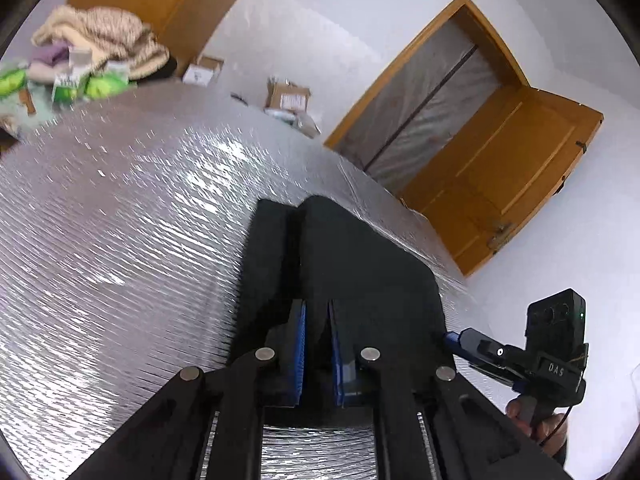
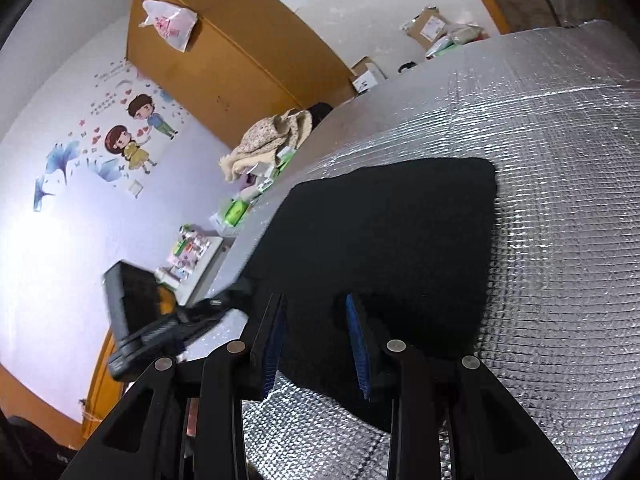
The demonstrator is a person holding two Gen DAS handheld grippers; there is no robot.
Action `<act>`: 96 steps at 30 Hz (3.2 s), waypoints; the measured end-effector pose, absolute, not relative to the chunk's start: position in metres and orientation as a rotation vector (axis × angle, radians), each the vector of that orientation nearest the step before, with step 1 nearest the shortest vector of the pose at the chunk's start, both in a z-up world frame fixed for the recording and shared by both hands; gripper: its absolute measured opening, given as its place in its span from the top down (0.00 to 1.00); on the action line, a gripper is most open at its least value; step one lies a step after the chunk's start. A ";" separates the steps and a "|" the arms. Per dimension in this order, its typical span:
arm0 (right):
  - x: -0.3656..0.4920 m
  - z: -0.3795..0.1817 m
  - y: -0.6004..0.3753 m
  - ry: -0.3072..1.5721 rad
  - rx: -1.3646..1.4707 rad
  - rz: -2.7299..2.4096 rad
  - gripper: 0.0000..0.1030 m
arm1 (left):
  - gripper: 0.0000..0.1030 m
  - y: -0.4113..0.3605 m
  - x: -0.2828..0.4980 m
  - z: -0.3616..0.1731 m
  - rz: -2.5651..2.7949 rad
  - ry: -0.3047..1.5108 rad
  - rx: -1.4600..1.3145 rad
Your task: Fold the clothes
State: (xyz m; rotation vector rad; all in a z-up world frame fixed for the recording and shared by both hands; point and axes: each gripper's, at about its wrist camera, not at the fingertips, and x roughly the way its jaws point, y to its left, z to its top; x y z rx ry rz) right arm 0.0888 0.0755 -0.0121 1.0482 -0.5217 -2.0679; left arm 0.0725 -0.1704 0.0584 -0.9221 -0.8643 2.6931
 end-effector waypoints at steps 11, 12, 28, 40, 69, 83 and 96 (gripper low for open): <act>0.079 -0.013 0.080 -0.510 1.032 -2.160 0.69 | 0.89 -0.185 0.071 0.025 2.687 -0.904 -1.004; 0.077 -0.009 0.081 -0.510 1.006 -2.178 0.69 | 0.89 -0.186 0.071 0.024 2.682 -0.912 -1.001; -0.002 -0.058 0.096 -0.638 1.068 -2.274 1.00 | 0.88 -0.189 0.077 0.029 2.648 -0.944 -0.978; 0.046 -0.042 0.118 -0.680 1.039 -2.251 0.70 | 0.66 -0.188 0.058 0.051 2.786 -0.753 -1.050; 0.041 -0.043 0.166 -0.630 1.132 -2.339 0.81 | 0.74 -0.140 0.050 0.066 2.589 -0.808 -1.003; 0.041 -0.042 0.172 -0.662 1.097 -2.350 0.77 | 0.89 -0.126 -0.017 0.052 2.553 -0.852 -1.053; 0.024 -0.021 0.155 -0.551 1.006 -2.377 0.83 | 0.90 -0.125 -0.021 0.035 2.615 -0.843 -1.115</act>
